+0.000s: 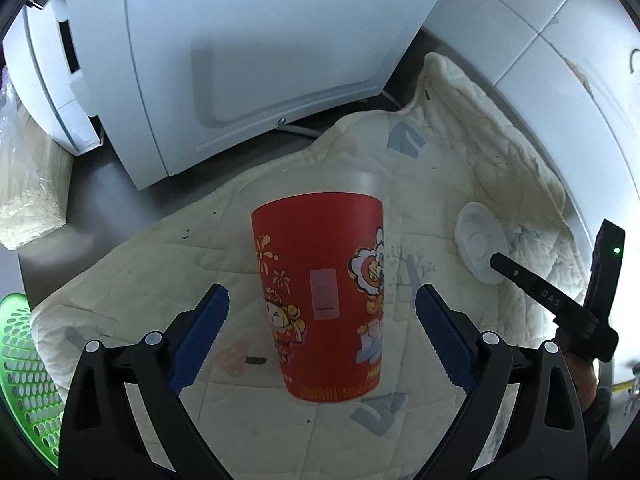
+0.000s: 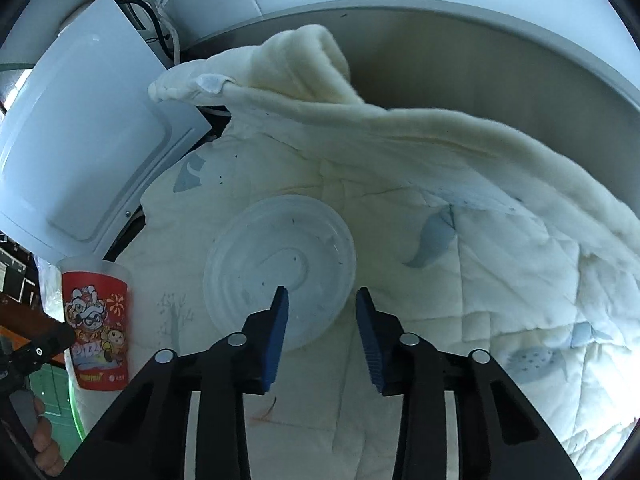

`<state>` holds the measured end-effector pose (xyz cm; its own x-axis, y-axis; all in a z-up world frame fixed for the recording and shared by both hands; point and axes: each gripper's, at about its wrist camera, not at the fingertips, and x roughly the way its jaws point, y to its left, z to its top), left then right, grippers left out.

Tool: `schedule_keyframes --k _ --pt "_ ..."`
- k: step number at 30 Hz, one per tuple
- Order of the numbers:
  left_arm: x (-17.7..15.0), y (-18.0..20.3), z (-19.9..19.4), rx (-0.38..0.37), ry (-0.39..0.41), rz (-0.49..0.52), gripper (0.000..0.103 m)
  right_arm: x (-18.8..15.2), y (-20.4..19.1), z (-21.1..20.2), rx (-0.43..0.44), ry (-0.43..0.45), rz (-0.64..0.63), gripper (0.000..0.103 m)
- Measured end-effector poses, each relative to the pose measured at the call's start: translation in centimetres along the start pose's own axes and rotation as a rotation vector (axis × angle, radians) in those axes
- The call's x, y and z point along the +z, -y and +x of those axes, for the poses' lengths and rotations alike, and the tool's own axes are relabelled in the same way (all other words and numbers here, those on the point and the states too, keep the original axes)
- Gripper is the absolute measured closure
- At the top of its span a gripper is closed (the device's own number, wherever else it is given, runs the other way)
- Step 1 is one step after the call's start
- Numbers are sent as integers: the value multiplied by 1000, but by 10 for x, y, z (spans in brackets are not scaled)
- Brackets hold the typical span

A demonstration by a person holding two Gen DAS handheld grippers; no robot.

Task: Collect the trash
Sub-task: 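Grasp the red paper cup with the left gripper while the right grasps the clear lid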

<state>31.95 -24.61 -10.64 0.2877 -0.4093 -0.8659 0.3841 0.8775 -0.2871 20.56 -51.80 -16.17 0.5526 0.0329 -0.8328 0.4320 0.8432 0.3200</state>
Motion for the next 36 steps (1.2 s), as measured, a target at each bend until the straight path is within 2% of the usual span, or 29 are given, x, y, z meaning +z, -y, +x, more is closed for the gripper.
schedule_keyframes --k 6,9,11,13,25,36 --pt "3 -6 10 -25 -9 -44 10 4 -4 11 -29 0 -5 78" --pt "4 -10 12 -33 -5 -62 13 5 -5 12 -35 13 -12 83" --pt "5 -11 12 -46 -11 -65 29 5 -6 10 -40 27 -20 91" --pt "4 -13 14 -56 -21 -68 34 5 -6 8 -37 35 -22 92" --pt "-10 -10 -8 -64 9 -37 35 -11 -37 -25 -58 115 -154 98" --pt "-41 -29 -65 -90 80 -59 35 -49 -88 -69 15 156 -280 98"
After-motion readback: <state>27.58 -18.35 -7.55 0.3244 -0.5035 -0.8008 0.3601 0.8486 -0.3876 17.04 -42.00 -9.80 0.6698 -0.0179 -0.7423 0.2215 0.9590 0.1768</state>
